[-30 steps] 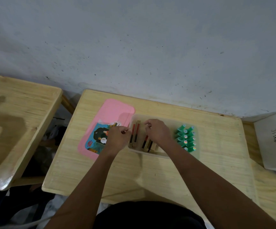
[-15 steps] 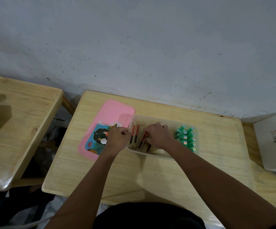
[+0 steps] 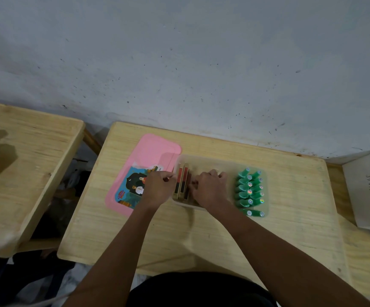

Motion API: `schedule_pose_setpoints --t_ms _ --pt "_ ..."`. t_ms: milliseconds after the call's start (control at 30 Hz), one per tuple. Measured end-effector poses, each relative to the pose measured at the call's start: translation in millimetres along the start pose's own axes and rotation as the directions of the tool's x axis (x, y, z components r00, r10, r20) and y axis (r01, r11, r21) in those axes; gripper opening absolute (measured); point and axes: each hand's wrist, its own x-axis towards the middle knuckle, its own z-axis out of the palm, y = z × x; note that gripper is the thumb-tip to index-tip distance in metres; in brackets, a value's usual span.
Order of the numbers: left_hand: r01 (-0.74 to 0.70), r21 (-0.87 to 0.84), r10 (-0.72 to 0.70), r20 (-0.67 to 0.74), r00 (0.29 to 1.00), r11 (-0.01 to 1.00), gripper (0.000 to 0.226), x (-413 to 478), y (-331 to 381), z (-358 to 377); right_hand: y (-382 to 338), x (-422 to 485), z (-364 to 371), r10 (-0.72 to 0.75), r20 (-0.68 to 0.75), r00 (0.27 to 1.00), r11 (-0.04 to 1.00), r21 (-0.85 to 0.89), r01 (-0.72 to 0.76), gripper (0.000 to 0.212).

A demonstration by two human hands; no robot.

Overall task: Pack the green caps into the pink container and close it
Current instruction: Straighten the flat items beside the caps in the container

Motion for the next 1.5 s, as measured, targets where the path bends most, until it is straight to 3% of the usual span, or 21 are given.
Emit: schedule_pose_setpoints --t_ms 400,633,800,1067,1367,1500 --pt "-0.023 0.001 0.023 -0.007 1.0 1.0 0.029 -1.2 1.1 -0.3 -12.2 10.1 1.1 0.205 -0.055 0.977 0.966 0.174 -0.192 0.029" --pt "-0.02 -0.001 0.02 -0.003 1.0 1.0 0.03 -0.3 0.0 -0.1 0.9 22.0 -6.9 0.112 0.066 0.992 0.916 0.38 -0.128 0.027" --pt "-0.023 0.012 0.023 0.0 1.0 1.0 0.029 1.3 -0.8 0.3 -1.3 25.4 -13.0 0.002 0.105 0.994 0.943 0.332 -0.037 0.035" --pt "-0.024 0.001 0.024 -0.004 1.0 1.0 0.029 1.4 -2.7 1.4 -6.6 19.3 -13.1 0.024 0.039 0.999 0.962 0.271 -0.034 0.036" --pt "-0.024 0.003 0.024 -0.009 1.0 1.0 0.029 1.4 -1.9 1.4 -1.4 17.3 -16.4 -0.053 0.028 0.998 0.971 0.234 0.045 0.041" --pt "-0.016 0.005 0.016 -0.014 1.0 1.0 0.03 2.7 -3.4 1.6 16.3 10.0 -29.2 0.106 -0.112 0.988 0.953 0.294 -0.068 0.035"
